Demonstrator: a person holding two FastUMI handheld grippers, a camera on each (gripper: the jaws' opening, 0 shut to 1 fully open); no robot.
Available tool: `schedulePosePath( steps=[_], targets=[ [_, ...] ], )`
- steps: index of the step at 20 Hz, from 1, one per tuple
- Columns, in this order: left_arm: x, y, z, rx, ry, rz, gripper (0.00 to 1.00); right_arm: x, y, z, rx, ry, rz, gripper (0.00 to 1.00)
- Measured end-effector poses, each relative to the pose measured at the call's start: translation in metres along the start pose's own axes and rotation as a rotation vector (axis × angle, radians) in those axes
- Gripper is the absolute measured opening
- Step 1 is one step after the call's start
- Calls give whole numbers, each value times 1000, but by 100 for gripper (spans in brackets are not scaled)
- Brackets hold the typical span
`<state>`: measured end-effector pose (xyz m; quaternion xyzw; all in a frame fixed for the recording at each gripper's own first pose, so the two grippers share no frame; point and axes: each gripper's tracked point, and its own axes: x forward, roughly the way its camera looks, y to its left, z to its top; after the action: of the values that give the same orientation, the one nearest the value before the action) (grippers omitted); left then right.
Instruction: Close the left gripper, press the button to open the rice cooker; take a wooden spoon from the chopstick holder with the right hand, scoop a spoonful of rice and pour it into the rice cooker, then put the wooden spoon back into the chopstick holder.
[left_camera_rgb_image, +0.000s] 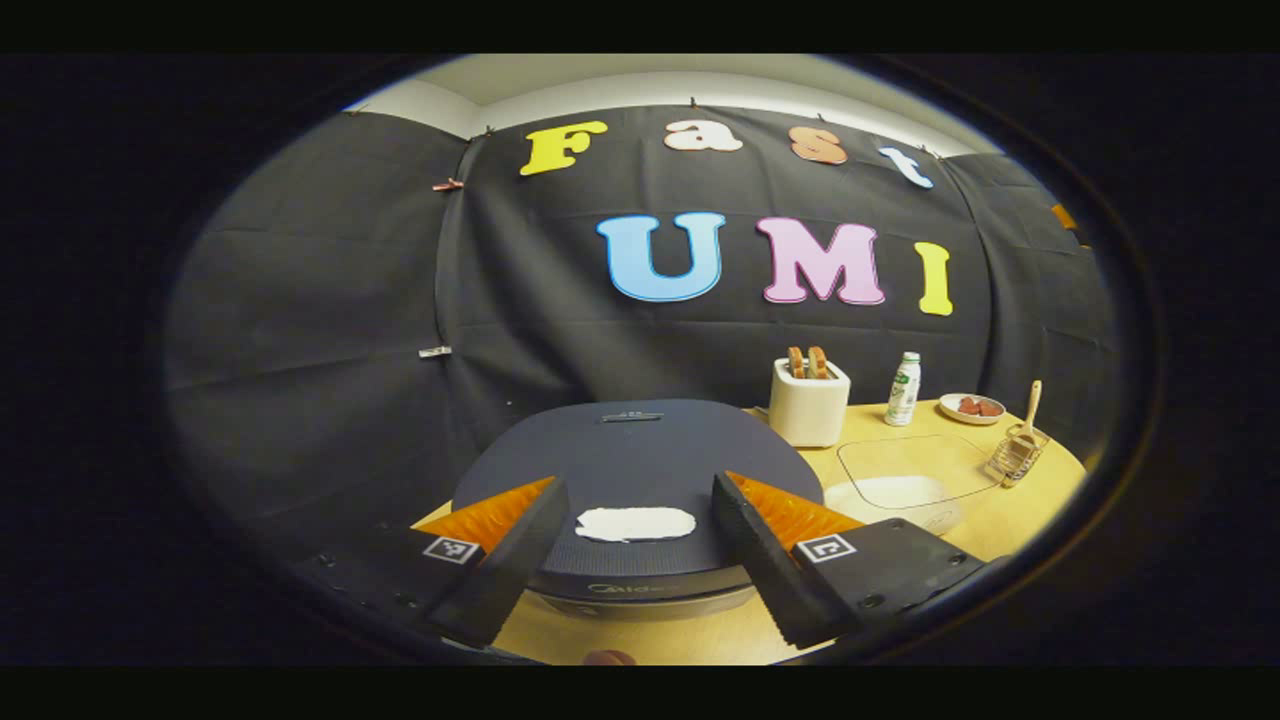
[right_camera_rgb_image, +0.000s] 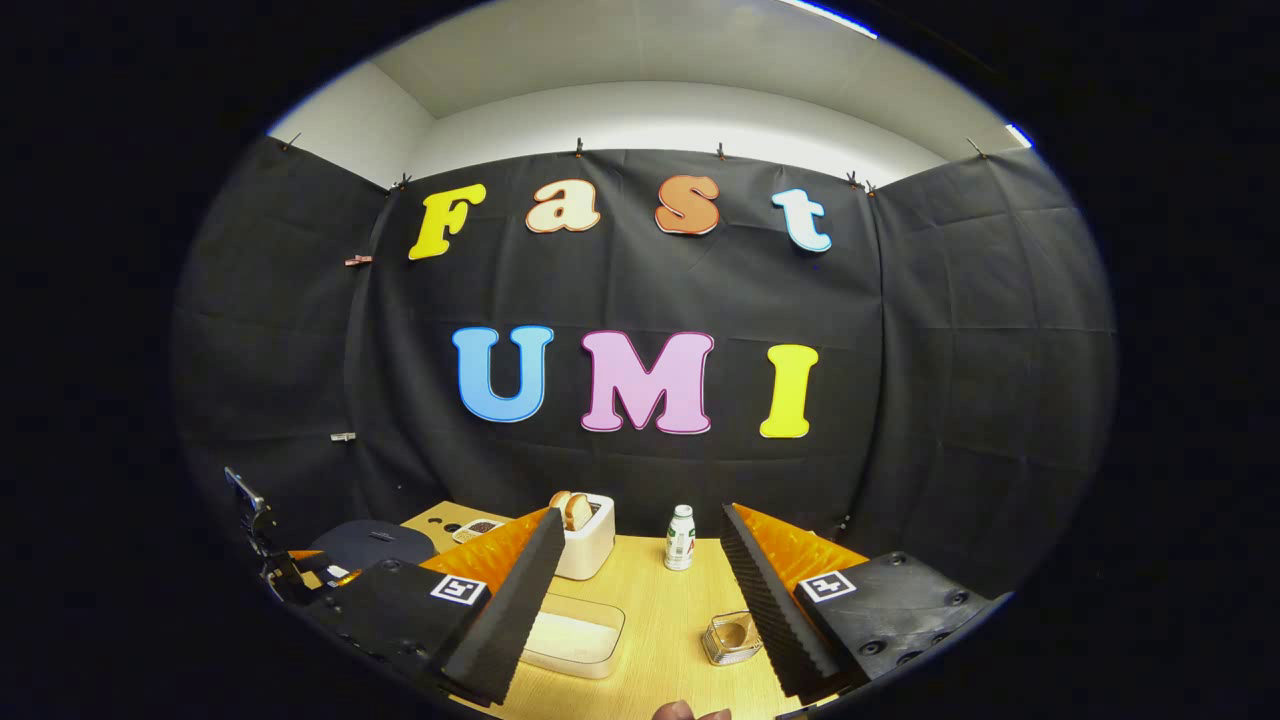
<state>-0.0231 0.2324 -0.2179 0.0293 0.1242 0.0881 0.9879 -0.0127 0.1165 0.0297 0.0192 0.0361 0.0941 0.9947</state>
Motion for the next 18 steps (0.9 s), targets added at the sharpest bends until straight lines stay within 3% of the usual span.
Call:
schedulePosePath(
  steps=[5,12,18],
  targets=[
    [-2,0,26,-16,-17,6,96,-1,-9,-6,18,24,-23,97],
    [-16,-28,100,-36,-117,-45,96,-2,-16,-6,21,23,-33,97],
    [-37,-58,133,-81,-132,-99,96,-2,-20,-11,28,34,-40,97]
  ],
)
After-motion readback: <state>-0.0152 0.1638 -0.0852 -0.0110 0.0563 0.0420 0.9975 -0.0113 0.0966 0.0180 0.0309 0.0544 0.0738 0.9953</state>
